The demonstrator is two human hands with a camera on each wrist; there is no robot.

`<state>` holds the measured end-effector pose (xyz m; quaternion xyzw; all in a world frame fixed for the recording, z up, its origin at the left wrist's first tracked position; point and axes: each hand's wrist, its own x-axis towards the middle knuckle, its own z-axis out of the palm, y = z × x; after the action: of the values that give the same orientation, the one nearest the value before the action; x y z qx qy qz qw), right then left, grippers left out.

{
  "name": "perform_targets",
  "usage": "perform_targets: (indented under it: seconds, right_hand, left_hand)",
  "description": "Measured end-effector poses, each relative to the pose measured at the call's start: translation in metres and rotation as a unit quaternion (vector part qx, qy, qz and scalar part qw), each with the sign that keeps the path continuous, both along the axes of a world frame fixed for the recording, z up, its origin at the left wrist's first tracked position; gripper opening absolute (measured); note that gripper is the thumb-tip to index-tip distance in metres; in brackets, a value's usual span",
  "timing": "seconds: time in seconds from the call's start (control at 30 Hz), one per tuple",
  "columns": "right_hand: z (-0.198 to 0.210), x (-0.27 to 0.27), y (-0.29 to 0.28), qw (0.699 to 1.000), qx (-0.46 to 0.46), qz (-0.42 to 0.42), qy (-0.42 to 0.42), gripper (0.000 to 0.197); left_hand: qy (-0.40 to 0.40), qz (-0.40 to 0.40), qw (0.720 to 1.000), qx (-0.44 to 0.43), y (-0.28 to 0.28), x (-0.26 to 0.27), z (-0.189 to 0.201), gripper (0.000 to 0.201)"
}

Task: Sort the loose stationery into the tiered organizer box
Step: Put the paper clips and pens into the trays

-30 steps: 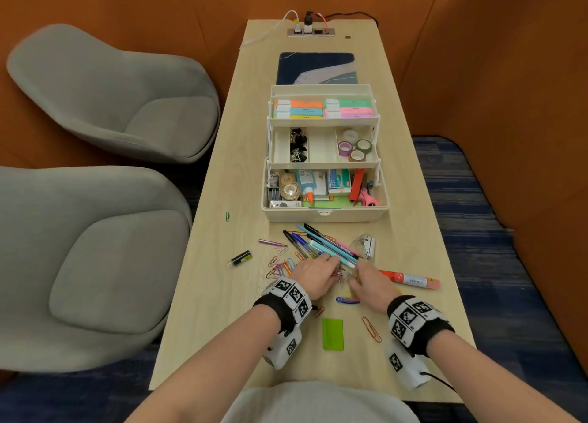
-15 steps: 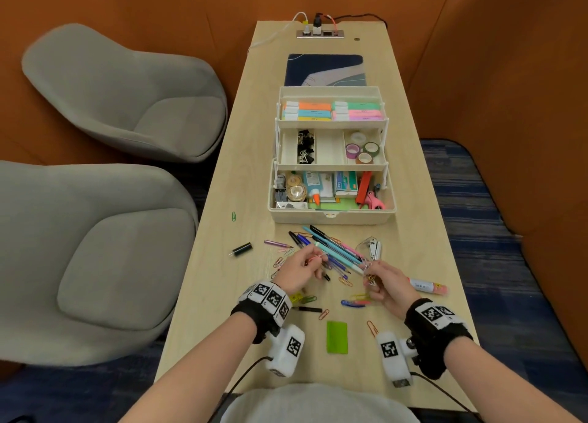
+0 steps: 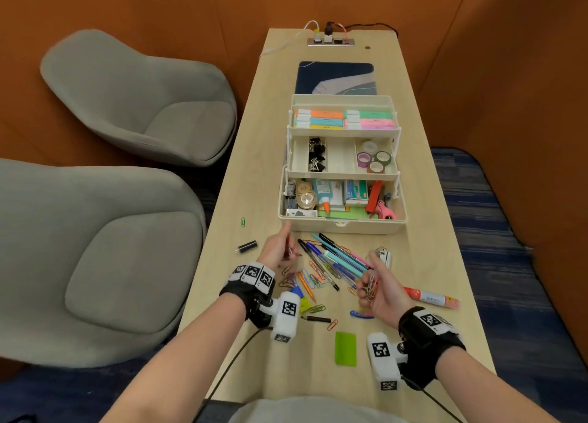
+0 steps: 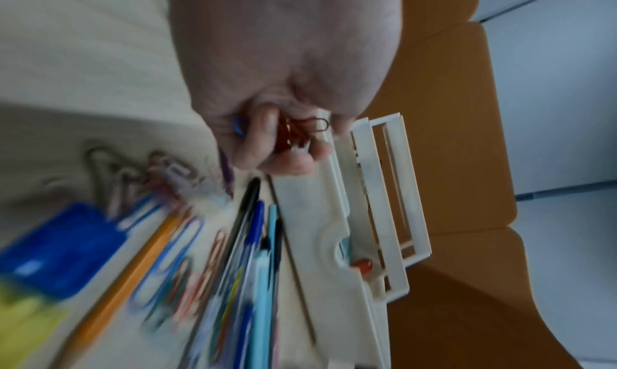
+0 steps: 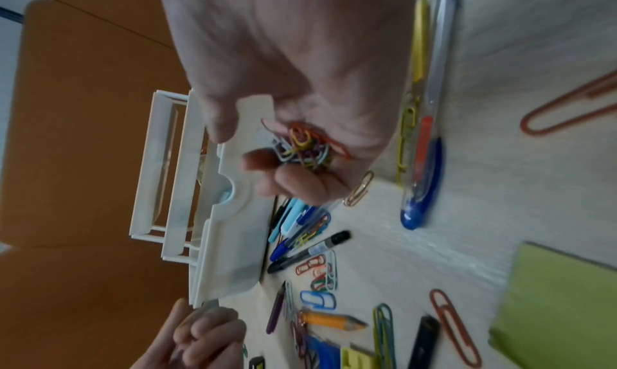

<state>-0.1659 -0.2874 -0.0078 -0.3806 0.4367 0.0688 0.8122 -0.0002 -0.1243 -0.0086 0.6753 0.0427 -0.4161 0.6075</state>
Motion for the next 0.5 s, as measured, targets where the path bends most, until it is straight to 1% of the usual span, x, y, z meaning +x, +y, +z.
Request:
perform_targets:
  seconds: [0.07, 0.13, 0.2, 0.27, 0.33, 0.4, 0.5]
  right_hand:
    - [-0.003, 0.004, 0.004, 0.999, -0.032, 0.004, 0.020, 0.047]
    - [-0.007, 0.006, 0.006, 0.999, -0.035, 0.008, 0.030, 0.039]
    - [-0.009, 0.009, 0.008, 0.999, -0.037, 0.017, 0.034, 0.033]
    - [-0.011, 0.011, 0.011, 0.997, -0.058, 0.049, 0.034, 0.026]
    - [-0.011, 0.014, 0.016, 0.992, -0.087, 0.089, 0.027, 0.025]
    - [-0.009, 0.018, 0.022, 0.986, -0.110, 0.121, 0.021, 0.027]
    - [-0.008, 0.028, 0.028, 0.982, -0.121, 0.144, 0.017, 0.029]
  left_hand:
    - [-0.074, 0.043, 0.991, 0.103, 0.004, 0.025, 0.004, 0.041]
    - [-0.147, 0.083, 0.964, 0.207, 0.010, 0.055, 0.001, 0.027]
    - [-0.188, 0.064, 0.926, 0.322, 0.020, 0.082, -0.004, 0.028]
    - [-0.207, 0.014, 0.890, 0.407, 0.030, 0.098, -0.010, 0.029]
    - [-0.227, -0.029, 0.869, 0.440, 0.037, 0.106, -0.015, 0.028]
    - [-0.237, -0.051, 0.863, 0.444, 0.040, 0.108, -0.023, 0.030]
    - [-0.258, -0.067, 0.860, 0.436, 0.041, 0.104, -0.034, 0.038]
